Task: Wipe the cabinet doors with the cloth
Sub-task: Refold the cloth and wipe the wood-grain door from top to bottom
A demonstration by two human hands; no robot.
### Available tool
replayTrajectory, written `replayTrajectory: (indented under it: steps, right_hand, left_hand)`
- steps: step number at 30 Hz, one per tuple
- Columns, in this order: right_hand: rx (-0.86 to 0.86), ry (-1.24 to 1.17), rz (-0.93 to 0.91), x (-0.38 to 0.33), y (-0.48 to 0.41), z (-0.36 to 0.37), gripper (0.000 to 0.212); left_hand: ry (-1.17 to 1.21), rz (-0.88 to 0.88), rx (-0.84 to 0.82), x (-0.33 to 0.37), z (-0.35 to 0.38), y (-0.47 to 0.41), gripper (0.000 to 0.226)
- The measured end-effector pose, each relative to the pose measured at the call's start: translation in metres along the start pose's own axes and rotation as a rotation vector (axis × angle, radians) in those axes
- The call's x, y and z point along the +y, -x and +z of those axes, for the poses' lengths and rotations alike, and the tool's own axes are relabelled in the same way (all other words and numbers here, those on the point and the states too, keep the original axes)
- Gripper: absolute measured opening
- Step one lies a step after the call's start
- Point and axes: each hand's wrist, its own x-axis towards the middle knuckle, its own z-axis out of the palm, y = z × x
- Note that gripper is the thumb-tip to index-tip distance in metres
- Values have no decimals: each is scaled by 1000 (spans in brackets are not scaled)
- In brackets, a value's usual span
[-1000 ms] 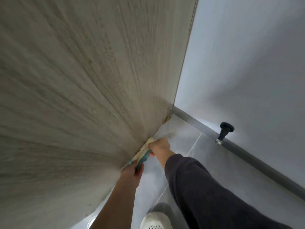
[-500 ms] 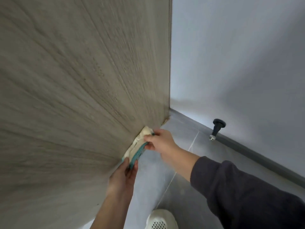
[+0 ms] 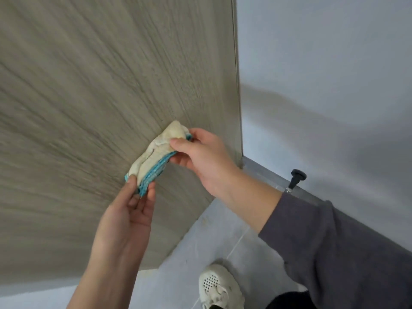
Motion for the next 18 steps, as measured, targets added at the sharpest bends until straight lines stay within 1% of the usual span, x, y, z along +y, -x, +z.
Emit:
replayTrajectory:
  steps: [2, 5, 6, 8, 9, 11, 13, 15, 18]
  right_hand:
    - [-90, -39, -25, -12, 8, 8, 25]
    - [-255, -94, -74, -22, 16, 12, 23]
    - [-285, -93, -78, -21, 17, 8, 22]
    - [-292, -83, -63, -15, 17, -6, 21]
    - [-269, -83, -40, -9, 17, -17, 21]
    - [-165, -66, 23, 9, 7, -46, 22]
    - [-4, -26, 125, 33, -9, -79, 26]
    - [155, 19, 241, 61, -30, -110, 29]
    - [314, 114, 362, 99, -64, -152, 24]
  left_hand:
    - [22, 96, -35, 8, 3, 12, 33]
    - [21, 255, -99, 6, 3, 25, 18]
    - [16, 277, -114, 1, 1, 27, 17]
    - [3, 248, -113, -13, 0, 26, 19]
    - [-4, 205, -103, -24, -2, 23, 18]
    - [-26, 75, -79, -52, -4, 9, 15]
    - [-59, -115, -28, -90, -6, -12, 13]
    - [-83, -319, 27, -128, -6, -40, 17]
    - [-131, -512, 69, -176, -4, -90, 21]
